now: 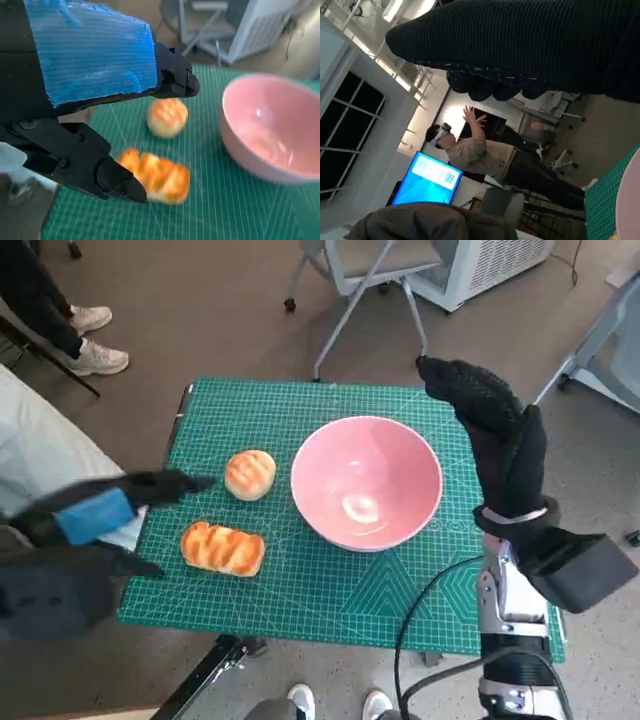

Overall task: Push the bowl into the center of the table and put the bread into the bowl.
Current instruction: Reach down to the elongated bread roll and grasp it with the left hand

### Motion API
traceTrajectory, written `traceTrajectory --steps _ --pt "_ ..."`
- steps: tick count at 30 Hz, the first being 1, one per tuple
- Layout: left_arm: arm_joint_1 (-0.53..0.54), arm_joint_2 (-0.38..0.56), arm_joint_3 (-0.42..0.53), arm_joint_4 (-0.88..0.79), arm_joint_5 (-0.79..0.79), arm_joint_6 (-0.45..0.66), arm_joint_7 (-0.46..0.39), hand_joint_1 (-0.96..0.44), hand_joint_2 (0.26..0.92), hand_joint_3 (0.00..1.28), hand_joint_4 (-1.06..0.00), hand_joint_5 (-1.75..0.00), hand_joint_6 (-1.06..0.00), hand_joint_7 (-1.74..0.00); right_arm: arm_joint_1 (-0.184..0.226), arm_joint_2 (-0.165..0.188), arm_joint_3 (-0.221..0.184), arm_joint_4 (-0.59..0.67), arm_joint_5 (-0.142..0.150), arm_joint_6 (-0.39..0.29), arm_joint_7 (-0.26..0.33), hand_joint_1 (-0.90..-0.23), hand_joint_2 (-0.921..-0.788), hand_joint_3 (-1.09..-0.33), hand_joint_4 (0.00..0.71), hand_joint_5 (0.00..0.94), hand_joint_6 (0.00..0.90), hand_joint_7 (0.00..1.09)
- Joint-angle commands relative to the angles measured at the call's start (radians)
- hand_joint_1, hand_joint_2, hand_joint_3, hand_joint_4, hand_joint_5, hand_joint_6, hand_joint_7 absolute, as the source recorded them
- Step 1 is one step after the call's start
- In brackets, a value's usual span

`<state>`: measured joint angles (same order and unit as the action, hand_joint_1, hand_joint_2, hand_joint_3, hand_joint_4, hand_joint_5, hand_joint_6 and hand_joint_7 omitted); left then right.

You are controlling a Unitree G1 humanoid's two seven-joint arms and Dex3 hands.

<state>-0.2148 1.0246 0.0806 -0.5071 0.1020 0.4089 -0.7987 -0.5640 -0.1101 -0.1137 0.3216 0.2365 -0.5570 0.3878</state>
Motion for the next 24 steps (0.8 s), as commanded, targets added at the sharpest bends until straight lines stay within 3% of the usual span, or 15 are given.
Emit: traceTrajectory --steps 1,10,24 --pt "-0.009 0.005 -0.049 -0.03 0.042 0.03 -0.001 0.1 0.753 0.02 -0.17 0.0 -0.33 -0.01 0.006 0.004 -0.001 0.026 0.008 -0.002 0.001 -0.656 -0.921 -0.781 0.222 0.001 0.063 0.6" --pt "-0.022 -0.037 -0.121 -0.013 0.09 0.028 0.022 0.09 0.753 0.02 -0.18 0.0 -0.32 0.0 0.003 -0.002 -0.006 0.047 0.024 -0.007 0.012 -0.657 -0.921 -0.781 0.221 0.0 0.062 0.6" --pt "-0.034 -0.152 -0.287 0.147 0.294 -0.138 0.155 0.06 0.736 0.01 -0.22 -0.01 -0.37 -0.01 0.02 -0.001 -0.002 0.041 0.032 -0.006 0.008 -0.657 -0.921 -0.778 0.222 0.001 0.065 0.6"
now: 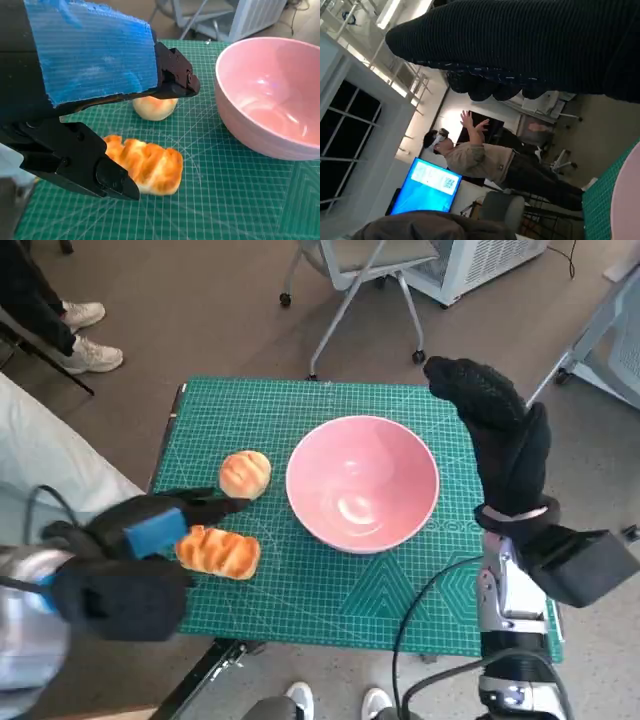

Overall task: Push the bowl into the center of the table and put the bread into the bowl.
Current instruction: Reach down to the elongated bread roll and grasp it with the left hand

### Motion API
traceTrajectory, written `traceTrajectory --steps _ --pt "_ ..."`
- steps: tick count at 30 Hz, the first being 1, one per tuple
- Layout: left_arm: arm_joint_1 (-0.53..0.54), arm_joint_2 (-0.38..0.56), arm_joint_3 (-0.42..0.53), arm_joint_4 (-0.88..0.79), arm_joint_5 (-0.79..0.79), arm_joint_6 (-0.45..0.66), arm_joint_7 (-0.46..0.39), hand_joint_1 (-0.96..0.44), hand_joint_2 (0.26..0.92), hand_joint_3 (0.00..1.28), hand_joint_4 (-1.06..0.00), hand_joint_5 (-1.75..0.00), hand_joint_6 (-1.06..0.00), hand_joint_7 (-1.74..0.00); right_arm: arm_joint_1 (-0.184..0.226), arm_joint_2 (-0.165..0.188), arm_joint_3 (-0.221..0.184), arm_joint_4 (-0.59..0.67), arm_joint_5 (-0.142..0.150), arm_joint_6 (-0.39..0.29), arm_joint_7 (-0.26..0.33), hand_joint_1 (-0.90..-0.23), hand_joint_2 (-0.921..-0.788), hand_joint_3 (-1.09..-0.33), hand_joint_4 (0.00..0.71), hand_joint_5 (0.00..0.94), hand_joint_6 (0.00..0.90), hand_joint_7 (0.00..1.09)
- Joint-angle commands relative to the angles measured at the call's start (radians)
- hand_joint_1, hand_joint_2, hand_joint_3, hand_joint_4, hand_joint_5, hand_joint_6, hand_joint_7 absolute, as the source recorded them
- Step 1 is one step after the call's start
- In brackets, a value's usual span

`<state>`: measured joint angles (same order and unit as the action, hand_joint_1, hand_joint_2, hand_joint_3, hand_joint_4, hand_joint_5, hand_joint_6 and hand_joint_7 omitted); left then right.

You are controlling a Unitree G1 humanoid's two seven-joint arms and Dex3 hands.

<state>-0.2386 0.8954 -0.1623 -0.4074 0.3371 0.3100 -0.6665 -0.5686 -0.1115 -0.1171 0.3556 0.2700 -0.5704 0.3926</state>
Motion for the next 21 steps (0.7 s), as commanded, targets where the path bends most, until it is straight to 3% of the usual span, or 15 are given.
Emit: traceTrajectory --steps 1,8,15,18,19,21 --pt "-0.011 -0.027 -0.051 0.058 0.07 -0.044 0.024 0.05 0.736 0.01 -0.22 -0.01 -0.37 -0.01 0.025 0.001 0.001 0.006 -0.002 0.008 0.003 -0.658 -0.921 -0.778 0.222 0.001 0.066 0.6" --pt "-0.031 -0.055 -0.089 0.132 0.125 -0.069 0.014 0.06 0.76 0.02 -0.28 -0.02 -0.41 -0.02 0.03 -0.004 -0.002 -0.003 0.004 0.016 0.004 -0.663 -0.921 -0.778 0.222 0.0 0.068 0.6" --pt "-0.046 -0.06 -0.106 0.197 0.163 -0.132 0.021 0.11 0.813 0.03 -0.54 -0.05 -0.66 -0.1 0.036 -0.004 -0.003 -0.013 0.009 0.024 0.003 -0.665 -0.921 -0.778 0.221 0.0 0.07 0.6" --pt "-0.044 -0.062 -0.098 0.223 0.148 -0.172 0.023 0.12 0.847 0.03 -0.73 -0.09 -0.78 -0.18 0.037 -0.003 -0.003 -0.016 0.01 0.026 0.003 -0.665 -0.921 -0.778 0.221 0.0 0.071 0.6" --pt "-0.043 -0.061 -0.094 0.23 0.142 -0.185 0.022 0.08 0.873 0.04 -0.73 -0.44 -0.71 -0.56 0.037 -0.003 -0.004 -0.015 0.012 0.027 0.003 -0.665 -0.921 -0.778 0.221 0.0 0.072 0.6" --pt "-0.041 -0.061 -0.089 0.237 0.138 -0.201 0.02 0.03 0.901 0.05 -0.74 -0.85 -0.64 -0.93 0.036 -0.003 -0.005 -0.014 0.013 0.028 0.004 -0.665 -0.921 -0.778 0.221 0.0 0.072 0.6"
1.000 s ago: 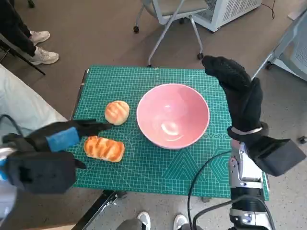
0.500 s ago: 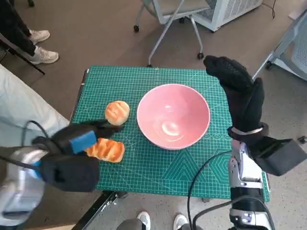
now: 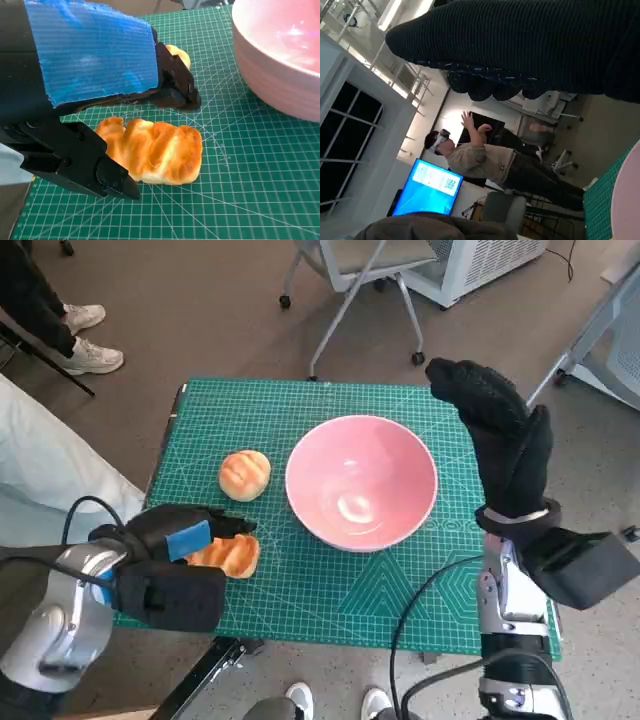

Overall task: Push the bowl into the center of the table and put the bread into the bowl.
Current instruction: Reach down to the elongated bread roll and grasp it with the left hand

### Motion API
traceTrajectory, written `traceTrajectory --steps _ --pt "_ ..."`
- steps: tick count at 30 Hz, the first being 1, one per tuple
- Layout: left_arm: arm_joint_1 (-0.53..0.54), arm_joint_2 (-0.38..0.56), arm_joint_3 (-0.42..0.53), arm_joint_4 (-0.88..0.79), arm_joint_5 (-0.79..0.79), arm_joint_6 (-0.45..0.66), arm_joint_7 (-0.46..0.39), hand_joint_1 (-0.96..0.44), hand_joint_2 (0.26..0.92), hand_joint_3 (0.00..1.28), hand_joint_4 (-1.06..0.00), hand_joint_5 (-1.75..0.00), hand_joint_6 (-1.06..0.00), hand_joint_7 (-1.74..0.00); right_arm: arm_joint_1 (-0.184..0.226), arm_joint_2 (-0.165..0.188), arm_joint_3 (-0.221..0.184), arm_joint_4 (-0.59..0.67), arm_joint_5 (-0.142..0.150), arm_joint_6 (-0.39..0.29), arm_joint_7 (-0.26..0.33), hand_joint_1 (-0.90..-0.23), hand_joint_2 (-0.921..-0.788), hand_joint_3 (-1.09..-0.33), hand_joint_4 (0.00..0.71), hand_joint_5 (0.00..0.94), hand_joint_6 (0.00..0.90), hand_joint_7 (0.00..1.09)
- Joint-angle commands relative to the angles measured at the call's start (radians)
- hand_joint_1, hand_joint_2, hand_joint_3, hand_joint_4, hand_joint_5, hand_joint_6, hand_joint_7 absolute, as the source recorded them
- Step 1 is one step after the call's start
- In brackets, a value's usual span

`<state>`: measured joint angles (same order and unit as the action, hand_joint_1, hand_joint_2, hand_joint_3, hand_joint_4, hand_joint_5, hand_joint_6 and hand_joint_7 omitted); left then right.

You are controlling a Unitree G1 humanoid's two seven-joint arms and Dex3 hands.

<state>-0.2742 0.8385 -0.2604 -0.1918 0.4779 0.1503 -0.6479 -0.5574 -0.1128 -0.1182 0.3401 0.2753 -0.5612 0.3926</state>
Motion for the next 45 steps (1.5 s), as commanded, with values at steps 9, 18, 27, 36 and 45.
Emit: traceTrajectory --steps 9,18,27,36,45 --pt "-0.006 -0.001 0.026 0.037 -0.01 -0.073 -0.012 0.0 0.906 0.04 -0.76 -1.15 -0.68 -1.04 0.023 0.004 0.0 -0.005 0.005 0.023 0.0 -0.665 -0.921 -0.778 0.221 0.0 0.073 0.6" --pt "-0.012 -0.01 0.056 0.038 -0.025 -0.066 -0.012 0.0 0.904 0.04 -0.77 -1.13 -0.69 -1.06 0.022 0.009 0.003 -0.001 0.003 0.019 0.001 -0.666 -0.921 -0.779 0.221 0.0 0.072 0.6" --pt "-0.022 -0.009 0.118 -0.001 -0.055 -0.069 -0.013 0.0 0.905 0.04 -0.78 -1.09 -0.67 -1.1 0.021 0.006 0.001 0.005 0.005 0.013 0.005 -0.669 -0.921 -0.779 0.221 0.0 0.071 0.61" --pt "-0.038 -0.015 0.19 -0.067 -0.107 -0.056 -0.014 0.0 0.905 0.04 -0.79 -1.07 -0.66 -1.12 0.024 0.006 0.001 0.003 0.009 0.011 0.009 -0.671 -0.921 -0.778 0.221 0.0 0.071 0.61" --pt "-0.024 -0.025 0.234 -0.1 -0.143 -0.08 0.001 0.0 0.904 0.03 -0.79 -1.05 -0.66 -1.14 0.031 0.006 0.0 0.001 0.01 0.006 0.013 -0.676 -0.921 -0.777 0.221 0.0 0.071 0.61"
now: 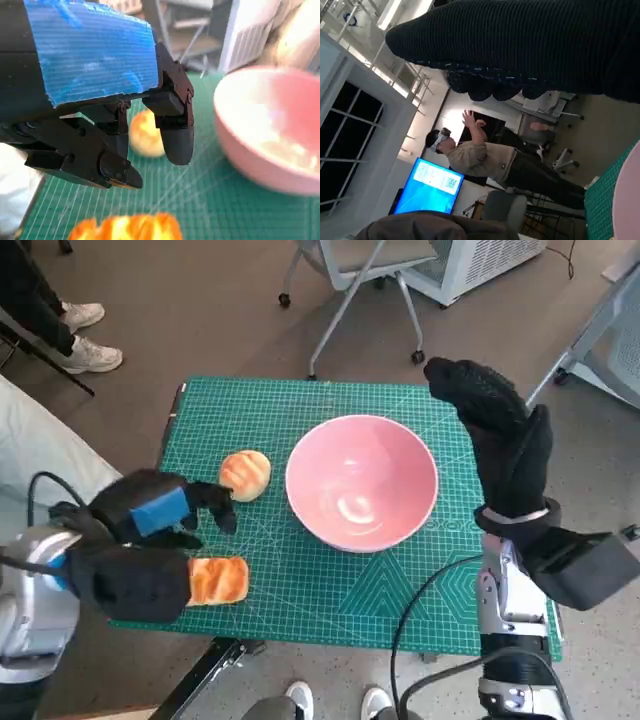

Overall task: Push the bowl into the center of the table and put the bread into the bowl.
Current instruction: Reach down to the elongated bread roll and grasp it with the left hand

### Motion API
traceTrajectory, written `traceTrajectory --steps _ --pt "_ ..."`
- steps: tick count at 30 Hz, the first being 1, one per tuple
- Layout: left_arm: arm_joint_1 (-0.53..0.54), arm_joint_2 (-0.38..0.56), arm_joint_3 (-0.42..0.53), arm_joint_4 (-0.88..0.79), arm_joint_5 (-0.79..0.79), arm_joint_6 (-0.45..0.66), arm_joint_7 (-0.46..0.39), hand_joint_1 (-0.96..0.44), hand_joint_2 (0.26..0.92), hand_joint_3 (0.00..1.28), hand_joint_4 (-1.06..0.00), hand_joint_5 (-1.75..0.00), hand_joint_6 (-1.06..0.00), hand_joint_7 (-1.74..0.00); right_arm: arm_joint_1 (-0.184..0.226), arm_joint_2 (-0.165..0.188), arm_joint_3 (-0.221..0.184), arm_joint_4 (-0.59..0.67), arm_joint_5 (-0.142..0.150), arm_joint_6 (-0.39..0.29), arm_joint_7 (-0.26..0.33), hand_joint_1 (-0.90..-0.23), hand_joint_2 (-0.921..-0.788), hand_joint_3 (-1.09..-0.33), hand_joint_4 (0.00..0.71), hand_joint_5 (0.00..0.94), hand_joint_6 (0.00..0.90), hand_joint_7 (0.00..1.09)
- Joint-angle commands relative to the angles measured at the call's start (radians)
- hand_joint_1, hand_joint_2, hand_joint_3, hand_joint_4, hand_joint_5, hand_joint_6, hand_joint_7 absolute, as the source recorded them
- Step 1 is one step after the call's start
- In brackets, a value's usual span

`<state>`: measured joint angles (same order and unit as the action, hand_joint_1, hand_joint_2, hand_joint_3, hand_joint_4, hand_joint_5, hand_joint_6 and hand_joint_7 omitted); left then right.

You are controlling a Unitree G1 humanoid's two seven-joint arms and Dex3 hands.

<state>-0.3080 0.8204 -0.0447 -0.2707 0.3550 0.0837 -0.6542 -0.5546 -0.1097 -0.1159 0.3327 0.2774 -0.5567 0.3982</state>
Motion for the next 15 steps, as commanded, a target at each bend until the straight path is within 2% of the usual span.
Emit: traceTrajectory --steps 1,4,7,9,10,12,15 --pt "0.015 -0.007 0.022 -0.026 -0.021 -0.013 0.008 0.0 0.904 0.03 -0.79 -1.05 -0.66 -1.14 0.029 0.003 -0.003 0.008 0.008 0.0 0.008 -0.676 -0.921 -0.777 0.221 0.0 0.071 0.61" --pt "0.03 -0.005 0.031 -0.042 -0.028 -0.009 0.005 0.0 0.904 0.03 -0.8 -1.05 -0.66 -1.13 0.033 0.002 -0.003 0.004 0.007 0.0 0.007 -0.671 -0.921 -0.777 0.221 0.001 0.071 0.61" --pt "0.049 0.007 0.034 -0.075 -0.03 0.043 -0.03 0.0 0.914 0.04 -0.79 -1.11 -0.63 -1.11 0.034 0.001 -0.004 0.002 0.01 0.002 0.008 -0.669 -0.921 -0.777 0.221 0.001 0.071 0.61" --pt "0.06 0.025 0.031 -0.111 -0.029 0.106 -0.073 0.0 0.917 0.1 -0.72 -1.19 -0.53 -1.19 0.035 0.001 -0.004 0.002 0.012 0.003 0.008 -0.669 -0.921 -0.777 0.222 0.001 0.071 0.61" --pt "0.064 0.033 0.029 -0.129 -0.026 0.138 -0.093 0.01 0.877 0.1 -0.63 -1.07 -0.47 -1.08 0.036 0.001 -0.005 0.001 0.012 0.003 0.008 -0.669 -0.921 -0.777 0.222 0.001 0.071 0.61" --pt "0.07 0.055 0.017 -0.174 -0.002 0.213 -0.139 -0.02 0.773 0.08 -0.47 -0.52 -0.38 -0.58 0.038 0.001 -0.005 -0.001 0.013 0.004 0.007 -0.67 -0.921 -0.777 0.222 0.001 0.071 0.61" --pt "0.082 0.087 -0.003 -0.237 0.045 0.28 -0.186 -0.12 0.712 0.04 -0.34 -0.17 -0.33 -0.22 0.039 0.002 -0.005 -0.001 0.011 0.002 0.005 -0.67 -0.921 -0.776 0.222 0.001 0.073 0.61"
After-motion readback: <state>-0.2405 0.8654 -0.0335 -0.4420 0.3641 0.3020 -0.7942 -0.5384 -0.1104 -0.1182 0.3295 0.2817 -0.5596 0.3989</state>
